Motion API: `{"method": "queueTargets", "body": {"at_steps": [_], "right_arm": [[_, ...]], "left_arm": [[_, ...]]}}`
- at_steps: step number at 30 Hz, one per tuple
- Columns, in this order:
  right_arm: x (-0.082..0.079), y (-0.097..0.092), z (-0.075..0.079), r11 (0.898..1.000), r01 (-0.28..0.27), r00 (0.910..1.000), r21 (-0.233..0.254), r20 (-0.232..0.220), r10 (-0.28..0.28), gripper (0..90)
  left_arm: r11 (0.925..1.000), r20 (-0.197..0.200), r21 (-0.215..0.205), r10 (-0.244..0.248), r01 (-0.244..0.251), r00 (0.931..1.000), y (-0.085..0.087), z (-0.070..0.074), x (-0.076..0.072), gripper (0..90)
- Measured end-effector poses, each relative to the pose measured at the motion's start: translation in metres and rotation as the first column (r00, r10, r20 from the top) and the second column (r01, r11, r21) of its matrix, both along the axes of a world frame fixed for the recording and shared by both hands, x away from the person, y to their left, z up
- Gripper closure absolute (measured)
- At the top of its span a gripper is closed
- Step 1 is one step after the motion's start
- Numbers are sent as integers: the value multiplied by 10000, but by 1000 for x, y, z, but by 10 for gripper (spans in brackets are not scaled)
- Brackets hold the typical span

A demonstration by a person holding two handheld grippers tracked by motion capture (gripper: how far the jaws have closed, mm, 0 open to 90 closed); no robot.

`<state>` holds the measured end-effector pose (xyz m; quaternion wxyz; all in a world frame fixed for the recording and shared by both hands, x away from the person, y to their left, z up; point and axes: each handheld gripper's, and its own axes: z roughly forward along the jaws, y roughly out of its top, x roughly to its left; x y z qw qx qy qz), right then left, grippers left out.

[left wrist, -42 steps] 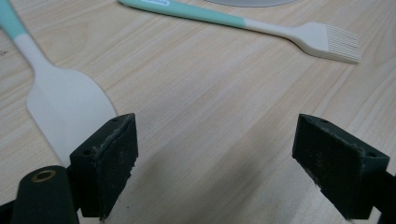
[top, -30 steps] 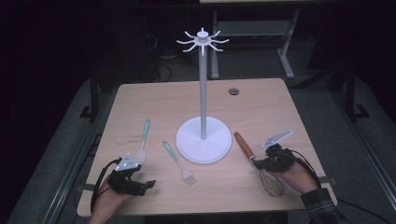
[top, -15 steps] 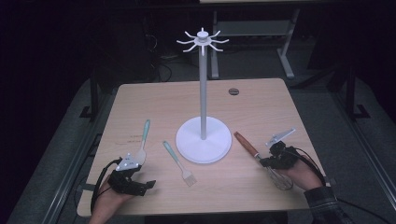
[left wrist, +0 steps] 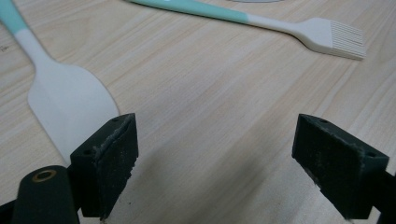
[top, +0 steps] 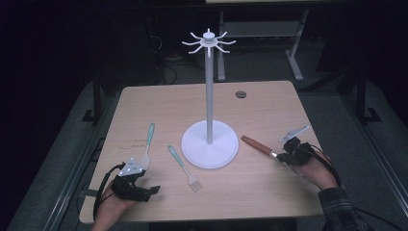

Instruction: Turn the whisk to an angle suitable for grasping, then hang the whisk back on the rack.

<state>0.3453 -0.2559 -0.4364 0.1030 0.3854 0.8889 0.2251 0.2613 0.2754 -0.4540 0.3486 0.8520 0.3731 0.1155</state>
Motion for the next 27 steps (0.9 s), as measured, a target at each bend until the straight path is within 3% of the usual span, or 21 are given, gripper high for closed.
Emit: {"method": "queueTargets", "body": {"at_steps": [3,4,5,8,9,15,19,21,27], "right_arm": [[5,-4,1,9999,115,9998,-66,144,-114,900],[7,-7,2,9997,183,9997,188,164,-186,900],[7,-11,5,9969,244,9996,751,113,-253,899],[7,-14,9,9940,220,9992,1072,300,-253,897],[7,-16,15,9886,245,9992,1484,281,-289,845],[13,-13,26,9805,96,9995,1962,277,-153,719],[17,-5,28,9804,-78,9991,1970,415,-4,621],[22,4,29,9863,-212,9979,1637,638,108,554],[32,19,32,9916,-631,9950,1129,842,537,537]], "left_arm": [[10000,-38,-8,4,-4,10000,0,-1,0,140],[10000,-47,26,-11,11,10000,-1,0,0,140],[10000,-1,-20,-22,22,10000,-1,0,-1,140],[10000,16,-50,-23,23,10000,-1,0,0,140],[10000,4,-47,-12,12,10000,-1,0,0,140],[10000,11,-44,-28,28,10000,-1,0,0,140],[10000,56,-58,-9,9,10000,-1,1,-2,140],[10000,67,-70,-15,16,10000,-1,1,-2,139],[9999,23,-107,-75,75,10000,0,1,-1,139]]}}
